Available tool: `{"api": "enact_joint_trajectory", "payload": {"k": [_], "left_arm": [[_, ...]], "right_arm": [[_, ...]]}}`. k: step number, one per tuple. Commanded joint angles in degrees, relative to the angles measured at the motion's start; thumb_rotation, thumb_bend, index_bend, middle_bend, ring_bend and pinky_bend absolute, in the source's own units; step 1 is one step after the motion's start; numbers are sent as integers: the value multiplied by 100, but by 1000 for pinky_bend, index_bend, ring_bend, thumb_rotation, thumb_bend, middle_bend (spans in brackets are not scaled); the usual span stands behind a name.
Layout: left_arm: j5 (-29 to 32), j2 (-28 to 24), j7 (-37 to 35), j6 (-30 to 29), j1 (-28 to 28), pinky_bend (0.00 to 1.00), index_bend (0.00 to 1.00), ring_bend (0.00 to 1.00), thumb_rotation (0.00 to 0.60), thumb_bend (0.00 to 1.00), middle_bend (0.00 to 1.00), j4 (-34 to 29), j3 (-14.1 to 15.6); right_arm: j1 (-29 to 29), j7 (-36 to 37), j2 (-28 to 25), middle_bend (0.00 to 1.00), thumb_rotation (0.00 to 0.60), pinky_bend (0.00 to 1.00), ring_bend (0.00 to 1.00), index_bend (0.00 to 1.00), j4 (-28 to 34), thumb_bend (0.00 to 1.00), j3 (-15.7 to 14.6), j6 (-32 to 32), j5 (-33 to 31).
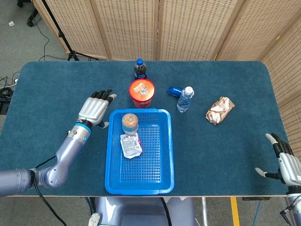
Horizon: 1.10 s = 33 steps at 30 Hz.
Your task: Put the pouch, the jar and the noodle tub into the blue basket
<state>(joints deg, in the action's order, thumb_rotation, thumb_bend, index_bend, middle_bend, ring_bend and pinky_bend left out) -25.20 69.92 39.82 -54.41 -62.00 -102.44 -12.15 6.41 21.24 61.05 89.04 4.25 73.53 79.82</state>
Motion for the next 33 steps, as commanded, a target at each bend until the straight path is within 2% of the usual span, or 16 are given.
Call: {"api": "enact_joint_trajectory", "payload": {"k": [1, 6, 18, 24, 33], "left_arm": [[413, 15, 150, 377, -305, 76, 0, 0, 600, 184, 0, 416, 2], [951, 594, 279, 1103, -946, 48, 0, 0, 600, 179, 0, 1730, -35], [1274, 1665, 198, 2390, -1918, 32, 0, 0, 600, 174, 0, 4063, 101], [1343, 2029, 82, 2855, -2218, 31, 0, 0, 600, 169, 0, 4792, 249], [1418, 2381, -158, 3346, -2536, 12, 0, 0, 600, 123, 0, 5522, 567]], "right_arm": [[28, 49, 21, 0, 600, 0, 0, 0, -53, 149, -1, -71, -29], [119, 281, 108, 0, 600, 0, 0, 0, -302, 155, 16, -352, -156], [292, 714, 292, 0, 600, 0, 0, 0, -801, 156, 56, -920, -400], [324, 920, 346, 0, 600, 0, 0, 0, -968, 156, 69, -1026, -405], [328, 1121, 389, 0, 600, 0, 0, 0, -1109, 156, 76, -1064, -375]]}}
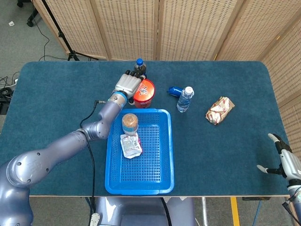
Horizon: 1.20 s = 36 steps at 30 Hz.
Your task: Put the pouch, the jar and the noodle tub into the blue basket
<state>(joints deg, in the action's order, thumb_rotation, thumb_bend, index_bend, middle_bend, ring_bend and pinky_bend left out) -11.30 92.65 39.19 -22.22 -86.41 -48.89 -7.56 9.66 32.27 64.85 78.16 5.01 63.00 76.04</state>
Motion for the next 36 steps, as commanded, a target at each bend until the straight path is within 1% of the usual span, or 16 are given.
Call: {"api": "enact_joint_trajectory", "payload": {"k": [1, 5, 12, 20, 24, 32, 34, 36], "left_arm": [[29, 144, -129, 175, -120, 8, 0, 0, 600, 120, 0, 240, 150], [14, 269, -242, 356, -198, 0, 0, 0, 600, 103, 0, 480, 305], [-71, 542, -537, 615, -322, 0, 0, 0, 600, 101, 0, 970, 541], [-113, 932, -858, 793, -374, 0, 0, 0, 600, 102, 0, 1608, 814], [-242, 1054, -1043, 777, -384, 0, 0, 0, 600, 102, 0, 1827, 785], [-669, 1178, -1349, 610, -354, 0, 0, 0, 600, 106, 0, 2042, 571], [-760, 1251, -1393, 667, -324, 0, 0, 0, 600, 110, 0, 2136, 542], [-812, 1325, -1384, 770, -305, 0, 0, 0, 600, 113, 0, 2256, 573]], "right_arm": [[4, 28, 12, 0, 600, 0, 0, 0, -28, 156, -1, -17, 8], [6, 51, 21, 0, 600, 0, 0, 0, -40, 156, -7, -19, 32], [8, 76, 34, 0, 600, 0, 0, 0, -64, 156, -3, -14, 47], [2, 109, 27, 0, 600, 0, 0, 0, -68, 156, -8, 0, 75], [-1, 131, 24, 0, 600, 0, 0, 0, -74, 156, -8, 1, 78], [7, 160, 26, 0, 600, 0, 0, 0, -97, 156, -8, -34, 68], [6, 168, 28, 0, 600, 0, 0, 0, -100, 156, -7, -28, 74], [7, 176, 32, 0, 600, 0, 0, 0, -107, 156, -9, -37, 72]]}}
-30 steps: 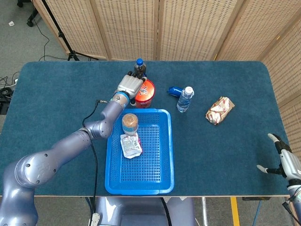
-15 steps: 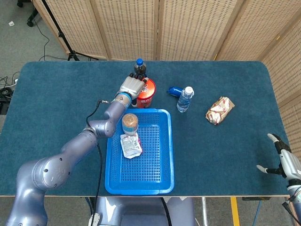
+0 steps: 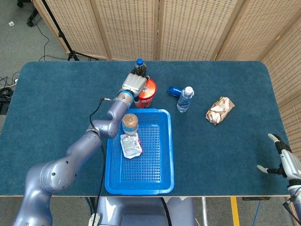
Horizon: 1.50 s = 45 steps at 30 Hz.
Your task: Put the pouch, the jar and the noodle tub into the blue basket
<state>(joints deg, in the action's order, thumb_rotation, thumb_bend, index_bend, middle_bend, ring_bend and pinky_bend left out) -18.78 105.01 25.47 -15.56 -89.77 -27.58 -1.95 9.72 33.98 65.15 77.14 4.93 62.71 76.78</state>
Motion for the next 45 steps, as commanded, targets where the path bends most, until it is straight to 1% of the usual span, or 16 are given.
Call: {"api": "enact_joint_trajectory", "payload": {"k": [1, 5, 8, 22, 26, 30, 32, 34, 35, 37, 38, 39, 40, 41, 42, 45], "left_arm": [[-81, 125, -3, 132, 39, 0, 0, 0, 600, 114, 0, 175, 30], [-134, 321, -48, 174, 61, 0, 0, 0, 600, 114, 0, 465, -4], [-255, 426, -110, 133, 64, 0, 0, 0, 600, 114, 0, 651, -105], [-851, 473, -355, -207, 172, 0, 0, 0, 600, 114, 0, 752, -657], [-954, 526, -331, -176, 215, 0, 0, 0, 600, 114, 0, 814, -773], [-1009, 625, -244, 47, 251, 0, 0, 0, 600, 131, 0, 963, -817], [-1008, 684, -210, 184, 271, 27, 0, 0, 600, 148, 0, 1041, -819], [-998, 780, -183, 325, 293, 99, 0, 0, 600, 175, 0, 1161, -825], [-1006, 841, -166, 377, 306, 154, 0, 0, 600, 206, 0, 1235, -821], [-1058, 952, -150, 359, 319, 228, 62, 2, 600, 279, 0, 1360, -832], [-1089, 998, -158, 309, 325, 261, 163, 22, 600, 323, 2, 1405, -857], [-1120, 1031, -163, 271, 330, 289, 298, 59, 600, 360, 23, 1440, -884], [-1153, 1058, -170, 205, 332, 310, 385, 92, 600, 381, 46, 1476, -917], [-1187, 1088, -174, 105, 335, 339, 485, 145, 600, 411, 97, 1509, -955], [-1209, 1105, -176, 41, 338, 364, 553, 186, 600, 438, 158, 1525, -983], [-1328, 1125, -250, -381, 344, 407, 649, 250, 600, 486, 267, 1523, -1188]], "right_arm": [[3, 6, 3, 0, 600, 0, 0, 0, -7, 156, -2, -14, -3], [4, 17, 9, 0, 600, 0, 0, 0, -24, 156, -1, -27, -11], [11, 32, 16, 0, 600, 0, 0, 0, -43, 156, 0, -48, -19], [15, 26, 17, 0, 600, 0, 0, 0, -32, 156, -8, -53, 0], [13, 26, 15, 0, 600, 0, 0, 0, -29, 156, -8, -54, -5], [18, 41, 13, 0, 600, 0, 0, 0, -38, 156, -1, -67, -14], [17, 43, 18, 0, 600, 0, 0, 0, -45, 156, -2, -69, -17], [18, 46, 21, 0, 600, 0, 0, 0, -51, 156, -4, -76, -16], [19, 47, 21, 0, 600, 0, 0, 0, -55, 156, -5, -80, -17], [18, 51, 19, 0, 600, 0, 0, 0, -62, 156, -5, -85, -21], [18, 53, 20, 0, 600, 0, 0, 0, -65, 156, -5, -87, -23], [19, 53, 21, 0, 600, 0, 0, 0, -68, 156, -4, -88, -24], [19, 51, 22, 0, 600, 0, 0, 0, -69, 156, -4, -89, -24], [20, 50, 22, 0, 600, 0, 0, 0, -68, 156, -4, -88, -21], [20, 49, 21, 0, 600, 0, 0, 0, -65, 156, -5, -85, -17], [15, 38, 11, 0, 600, 0, 0, 0, -41, 156, -9, -57, 7]]}}
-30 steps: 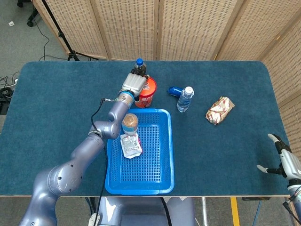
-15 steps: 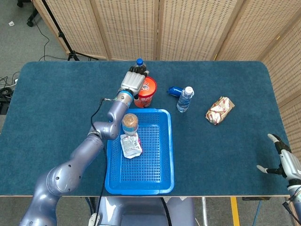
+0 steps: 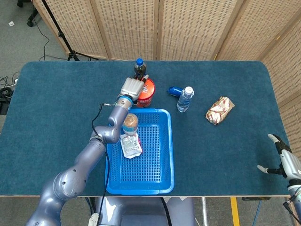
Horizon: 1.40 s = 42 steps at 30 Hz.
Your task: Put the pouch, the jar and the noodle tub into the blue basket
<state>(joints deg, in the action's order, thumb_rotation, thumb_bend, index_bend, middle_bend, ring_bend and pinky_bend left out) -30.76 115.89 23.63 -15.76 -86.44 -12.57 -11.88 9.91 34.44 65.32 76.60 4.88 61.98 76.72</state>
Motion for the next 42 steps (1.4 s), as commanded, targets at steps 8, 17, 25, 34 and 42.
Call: {"api": "enact_joint_trajectory", "payload": {"k": [8, 17, 25, 34, 42], "left_arm": [[-604, -206, -284, -1059, 108, 453, 731, 322, 600, 509, 349, -473, -499], [-914, -1131, -339, -1929, 412, 453, 731, 322, 600, 507, 349, -2298, -880], [-935, -2850, 111, -3198, 1268, 453, 732, 321, 600, 495, 349, -5692, -946], [-1266, -4414, 441, -4047, 2073, 453, 732, 320, 600, 489, 349, -8446, -730], [-1691, -5046, 466, -4312, 2571, 452, 575, 255, 600, 445, 167, -9797, -362]], "right_arm": [[-27, -56, -43, 0, 600, 0, 0, 0, 93, 156, -2, 97, 39], [-55, -129, -76, 0, 600, 0, 0, 0, 141, 156, 17, 168, 11], [-121, -333, -146, 0, 600, 0, 0, 0, 303, 156, 42, 382, 27], [-181, -736, -181, 0, 600, 0, 0, 0, 468, 156, 94, 557, -88], [-229, -1085, -166, 0, 600, 0, 0, 0, 635, 156, 112, 751, -86]]}}
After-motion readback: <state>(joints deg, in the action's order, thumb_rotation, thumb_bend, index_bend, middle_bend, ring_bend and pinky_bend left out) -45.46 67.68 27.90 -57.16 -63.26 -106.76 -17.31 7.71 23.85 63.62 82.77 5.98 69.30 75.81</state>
